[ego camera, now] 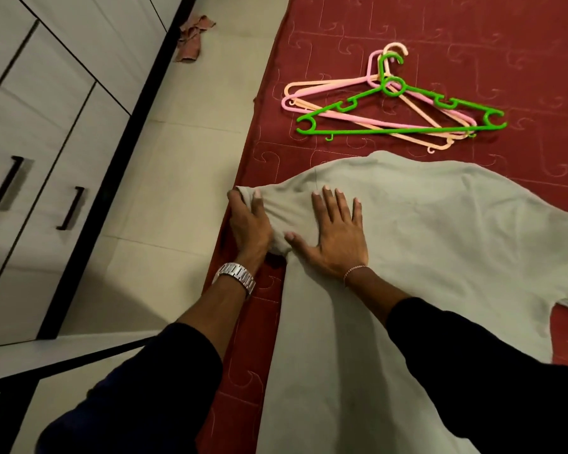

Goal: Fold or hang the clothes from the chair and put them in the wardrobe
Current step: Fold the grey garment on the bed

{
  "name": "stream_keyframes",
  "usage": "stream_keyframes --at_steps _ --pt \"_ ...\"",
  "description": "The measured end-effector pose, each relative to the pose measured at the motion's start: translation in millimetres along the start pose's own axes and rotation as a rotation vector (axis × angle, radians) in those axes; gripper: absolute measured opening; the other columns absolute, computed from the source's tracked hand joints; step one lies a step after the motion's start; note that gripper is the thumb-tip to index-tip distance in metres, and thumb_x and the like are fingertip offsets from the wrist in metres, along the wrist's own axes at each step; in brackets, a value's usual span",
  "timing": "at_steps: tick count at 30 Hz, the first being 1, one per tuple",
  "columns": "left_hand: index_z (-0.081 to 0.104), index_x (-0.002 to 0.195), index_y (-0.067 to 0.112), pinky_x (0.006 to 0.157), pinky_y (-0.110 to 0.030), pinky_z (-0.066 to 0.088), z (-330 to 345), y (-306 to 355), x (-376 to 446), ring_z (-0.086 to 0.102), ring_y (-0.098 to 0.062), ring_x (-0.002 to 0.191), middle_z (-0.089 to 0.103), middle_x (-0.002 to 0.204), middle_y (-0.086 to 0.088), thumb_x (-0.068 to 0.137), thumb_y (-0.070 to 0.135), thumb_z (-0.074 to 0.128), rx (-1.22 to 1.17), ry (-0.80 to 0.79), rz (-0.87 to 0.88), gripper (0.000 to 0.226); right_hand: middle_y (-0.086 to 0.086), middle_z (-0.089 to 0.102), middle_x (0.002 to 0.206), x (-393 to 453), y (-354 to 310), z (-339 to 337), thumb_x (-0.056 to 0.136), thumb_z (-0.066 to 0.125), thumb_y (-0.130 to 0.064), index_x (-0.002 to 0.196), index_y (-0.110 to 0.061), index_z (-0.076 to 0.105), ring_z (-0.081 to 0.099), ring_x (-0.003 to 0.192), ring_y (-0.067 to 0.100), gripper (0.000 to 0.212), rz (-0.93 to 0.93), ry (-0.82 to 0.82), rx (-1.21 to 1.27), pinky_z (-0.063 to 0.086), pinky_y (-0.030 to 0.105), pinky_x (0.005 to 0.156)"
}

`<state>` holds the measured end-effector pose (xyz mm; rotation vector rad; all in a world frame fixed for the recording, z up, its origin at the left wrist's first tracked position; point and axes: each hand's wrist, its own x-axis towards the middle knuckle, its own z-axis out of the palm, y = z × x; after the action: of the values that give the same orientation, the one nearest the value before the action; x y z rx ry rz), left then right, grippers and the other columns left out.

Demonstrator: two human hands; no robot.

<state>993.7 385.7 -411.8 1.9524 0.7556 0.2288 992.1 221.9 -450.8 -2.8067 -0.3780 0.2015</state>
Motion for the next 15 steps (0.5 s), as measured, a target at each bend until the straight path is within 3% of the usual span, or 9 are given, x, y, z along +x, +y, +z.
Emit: stream_keyframes --at_steps 2,4,7,10,12,15 --pt "0.044 0.113 0.005 0.050 -0.018 0.035 -2 -8 -1 0.055 -0.013 0.069 0.060 0.088 0.000 0.104 0.034 0.049 0.118 0.023 0.023 0.030 0.006 -0.006 0.168 0 -1 -1 0.074 0.014 -0.098 0.161 -0.025 0.001 -0.013 0.154 0.029 0.115 -0.015 -0.036 -0.046 -0.005 0.059 0.121" --pt "0.047 0.114 0.005 0.057 -0.027 0.037 -3 -14 -2 0.061 -0.025 0.080 0.067 0.100 -0.011 0.103 0.035 0.053 0.182 0.047 -0.009 0.032 0.008 -0.012 0.167 -1 -2 0 0.069 0.014 -0.102 0.160 -0.028 -0.006 -0.017 0.153 0.033 0.119 -0.018 -0.058 -0.083 -0.006 0.062 0.119" --pt "0.055 0.116 0.002 0.069 -0.029 0.039 -2 -10 0 0.065 -0.033 0.099 0.068 0.113 -0.016 0.098 0.042 0.059 0.217 0.060 -0.179 0.044 0.009 -0.010 0.168 2 -3 1 0.075 0.012 -0.097 0.160 -0.029 -0.004 -0.015 0.153 0.035 0.110 0.002 -0.070 -0.086 -0.006 0.063 0.118" --pt "0.067 0.102 0.002 0.061 -0.025 0.039 -2 -7 3 0.063 -0.022 0.078 0.069 0.095 -0.008 0.094 0.047 0.063 0.191 0.048 -0.332 0.046 0.011 0.012 0.167 14 0 -6 0.087 0.012 -0.086 0.158 -0.028 0.018 0.010 0.153 0.037 0.092 -0.017 -0.012 -0.108 0.008 0.061 0.120" --pt "0.069 0.095 0.004 0.055 -0.025 0.040 -4 -9 0 0.061 -0.017 0.070 0.066 0.084 -0.001 0.096 0.038 0.061 0.195 0.010 -0.276 0.035 0.011 0.018 0.166 32 5 -8 0.092 0.014 -0.079 0.158 -0.026 0.021 0.018 0.151 0.034 0.085 -0.051 0.015 -0.138 0.013 0.059 0.120" --pt "0.067 0.106 0.004 0.072 -0.033 0.048 -9 -17 -6 0.066 -0.028 0.092 0.071 0.101 -0.010 0.100 0.032 0.056 0.193 0.025 -0.104 0.031 0.009 0.007 0.168 61 11 -9 0.091 0.009 -0.081 0.160 -0.029 0.006 0.004 0.155 0.032 0.086 -0.042 -0.065 -0.160 0.001 0.064 0.119"
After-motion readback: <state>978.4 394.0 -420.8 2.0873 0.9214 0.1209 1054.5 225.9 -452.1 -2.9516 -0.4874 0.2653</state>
